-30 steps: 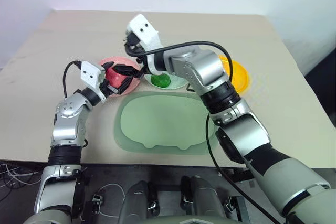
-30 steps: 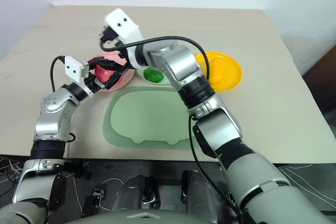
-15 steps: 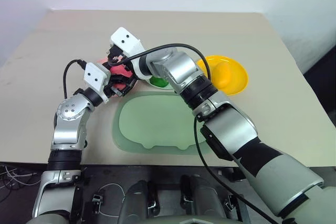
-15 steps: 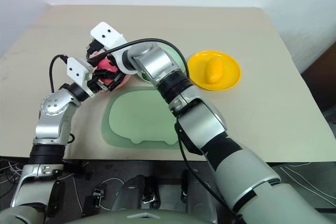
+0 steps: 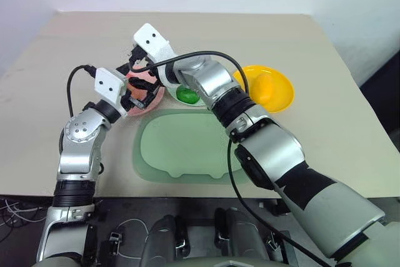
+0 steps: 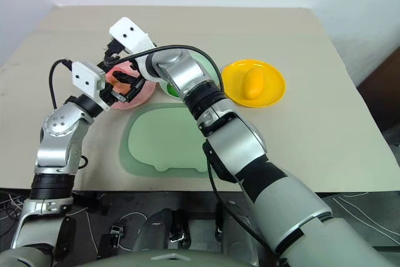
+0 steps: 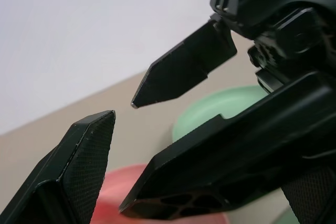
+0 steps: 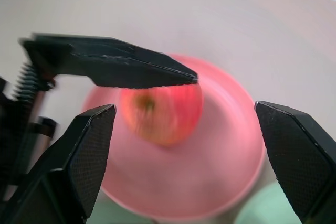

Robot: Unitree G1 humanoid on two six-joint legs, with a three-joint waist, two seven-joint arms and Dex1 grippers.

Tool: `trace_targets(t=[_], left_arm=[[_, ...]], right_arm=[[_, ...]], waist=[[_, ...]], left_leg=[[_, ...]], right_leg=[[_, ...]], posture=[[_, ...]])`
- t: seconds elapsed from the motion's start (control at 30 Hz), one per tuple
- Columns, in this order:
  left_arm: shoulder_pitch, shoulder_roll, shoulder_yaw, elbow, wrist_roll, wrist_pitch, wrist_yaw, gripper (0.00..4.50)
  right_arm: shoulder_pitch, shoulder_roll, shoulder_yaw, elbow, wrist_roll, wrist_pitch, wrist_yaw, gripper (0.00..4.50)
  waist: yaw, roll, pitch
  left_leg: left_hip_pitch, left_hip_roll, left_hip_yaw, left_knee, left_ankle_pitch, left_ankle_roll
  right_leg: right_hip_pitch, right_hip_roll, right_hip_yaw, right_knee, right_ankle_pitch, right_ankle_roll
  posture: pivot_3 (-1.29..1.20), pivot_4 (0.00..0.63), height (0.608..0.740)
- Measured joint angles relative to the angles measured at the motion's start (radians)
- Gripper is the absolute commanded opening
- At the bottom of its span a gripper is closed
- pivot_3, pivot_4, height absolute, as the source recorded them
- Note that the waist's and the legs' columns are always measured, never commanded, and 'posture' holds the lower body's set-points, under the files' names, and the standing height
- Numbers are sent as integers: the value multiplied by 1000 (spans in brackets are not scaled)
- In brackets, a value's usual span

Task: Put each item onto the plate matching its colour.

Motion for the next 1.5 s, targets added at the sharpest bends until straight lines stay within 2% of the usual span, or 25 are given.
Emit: trace_targets(t=[0.2, 0.43, 0.53, 0.67, 0.83, 1.07, 1.27, 1.5], left_arm=[[0, 0, 2, -9, -3, 31, 18, 4497], [6, 26, 41, 61, -24, -2, -20, 4497], [5, 31, 49, 115, -26, -19, -43, 4497], [3, 51, 58, 160, -49, 13, -79, 4497], [35, 64, 77, 174, -91, 52, -117, 4497], [95, 84, 129, 192, -157, 47, -178, 4497], [184, 125, 194, 221, -211, 45, -267, 4497], [188, 141, 219, 255, -244, 26, -340, 4497]], right_arm=[[21, -51, -36, -104, 24, 23, 41, 4500], [200, -173, -55, -320, 51, 142, 87, 4500], [285, -236, -71, -491, 90, 224, 112, 4500], [499, -340, -121, -846, 212, 333, 179, 4500], [775, -466, -156, -1152, 362, 376, 278, 4500], [906, -553, -231, -1328, 478, 430, 247, 4500], [1100, -662, -218, -1417, 486, 415, 247, 4500], [1115, -663, -231, -1466, 505, 400, 186, 4500]], waist=[[-2, 0, 0], [-6, 0, 0], [-4, 0, 0], [5, 0, -1], [14, 0, 0], [21, 0, -1], [30, 0, 0], [37, 0, 0]], left_leg=[[0, 0, -1, 0, 0, 0], [0, 0, -1, 0, 2, 3], [0, 0, -1, 0, 2, 3], [1, 0, -2, 0, 2, 3], [3, 0, -2, 0, 2, 3], [8, 0, -2, 0, 0, 0], [8, 0, -3, 0, 0, 0], [10, 0, -3, -1, -1, 1]], right_leg=[[1, 0, 0, 0, 0, 0], [0, 0, 0, 0, 0, 0], [0, 0, 0, 0, 0, 0], [2, -1, 0, -1, 0, 0], [3, -1, 0, -1, 0, 0], [7, -2, 0, -2, 0, 0], [8, -3, 0, -3, 0, 0], [11, -3, 0, -9, -2, -3]], posture=[[0, 150, 696], [0, 150, 696], [0, 150, 696], [0, 150, 696], [0, 150, 696], [0, 150, 696], [0, 150, 696], [0, 150, 696]])
